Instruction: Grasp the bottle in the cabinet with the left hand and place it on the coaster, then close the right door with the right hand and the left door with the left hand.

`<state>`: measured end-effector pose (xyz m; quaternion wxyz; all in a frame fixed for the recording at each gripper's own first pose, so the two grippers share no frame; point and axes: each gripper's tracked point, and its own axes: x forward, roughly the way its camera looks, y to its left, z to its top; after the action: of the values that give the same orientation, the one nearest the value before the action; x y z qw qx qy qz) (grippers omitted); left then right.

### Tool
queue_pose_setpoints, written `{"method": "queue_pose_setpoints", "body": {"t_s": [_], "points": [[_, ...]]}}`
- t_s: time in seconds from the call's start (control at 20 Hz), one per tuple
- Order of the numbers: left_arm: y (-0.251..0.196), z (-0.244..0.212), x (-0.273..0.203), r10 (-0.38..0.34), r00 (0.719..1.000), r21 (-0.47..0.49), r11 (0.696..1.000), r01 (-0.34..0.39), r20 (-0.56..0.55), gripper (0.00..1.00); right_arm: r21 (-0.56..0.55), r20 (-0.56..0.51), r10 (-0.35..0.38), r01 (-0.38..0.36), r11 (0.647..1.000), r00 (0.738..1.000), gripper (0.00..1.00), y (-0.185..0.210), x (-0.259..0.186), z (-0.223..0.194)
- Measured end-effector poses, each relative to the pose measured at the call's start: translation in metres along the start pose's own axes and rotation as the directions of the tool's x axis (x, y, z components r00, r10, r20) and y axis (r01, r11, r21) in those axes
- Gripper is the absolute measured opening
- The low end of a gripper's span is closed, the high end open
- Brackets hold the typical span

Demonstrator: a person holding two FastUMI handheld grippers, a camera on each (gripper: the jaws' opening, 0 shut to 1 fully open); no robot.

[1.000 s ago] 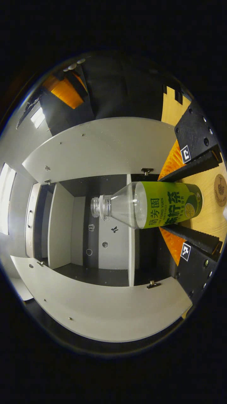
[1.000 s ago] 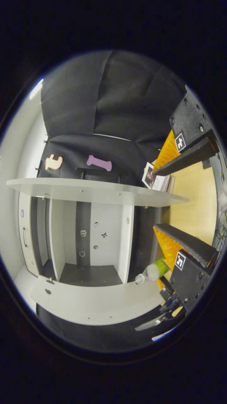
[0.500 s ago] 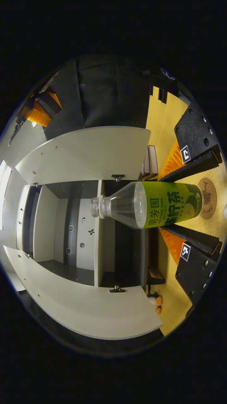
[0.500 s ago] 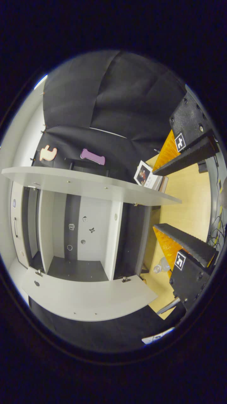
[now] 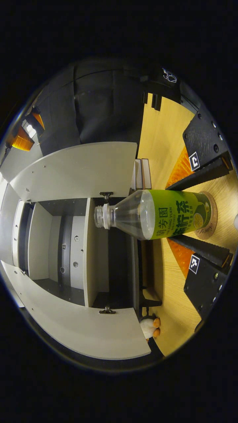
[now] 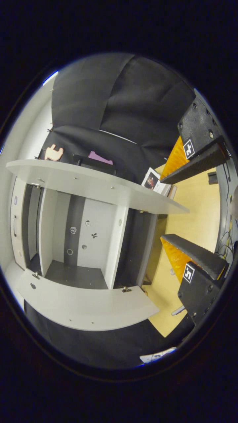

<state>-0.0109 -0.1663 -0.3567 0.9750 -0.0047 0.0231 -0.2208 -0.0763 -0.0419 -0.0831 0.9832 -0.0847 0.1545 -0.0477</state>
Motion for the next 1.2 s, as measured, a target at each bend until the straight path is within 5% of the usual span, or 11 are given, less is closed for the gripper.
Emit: {"method": "queue_pose_setpoints", "body": {"t_s": [0.15,0.2,0.25,0.8,1.2], "points": [[0.004,0.004,0.001,0.008,1.0,0.0,1.0,-0.008,-0.008,0.81,0.011,-0.003,-0.002,0.002,1.0,1.0,0.99,-0.001,-0.003,-0.002],[0.004,0.007,-0.001,0.008,1.0,0.006,1.0,-0.008,-0.017,0.95,0.016,-0.001,-0.003,0.003,1.0,1.0,0.99,-0.002,-0.004,-0.002],[0.003,0.016,-0.002,0.004,1.0,0.009,1.0,-0.004,-0.015,0.97,0.021,0.001,0.0,0.0,1.0,1.0,0.99,-0.002,-0.004,-0.003],[0.037,0.196,-0.031,0.092,0.993,-0.039,0.995,-0.089,0.073,0.96,0.139,0.089,-0.058,0.046,0.989,0.994,1.0,-0.041,0.004,0.008],[0.107,0.274,-0.087,0.301,0.953,0.006,0.954,-0.301,0.028,0.97,0.253,0.173,-0.132,0.085,0.964,0.976,0.99,-0.122,0.042,0.044]]}}
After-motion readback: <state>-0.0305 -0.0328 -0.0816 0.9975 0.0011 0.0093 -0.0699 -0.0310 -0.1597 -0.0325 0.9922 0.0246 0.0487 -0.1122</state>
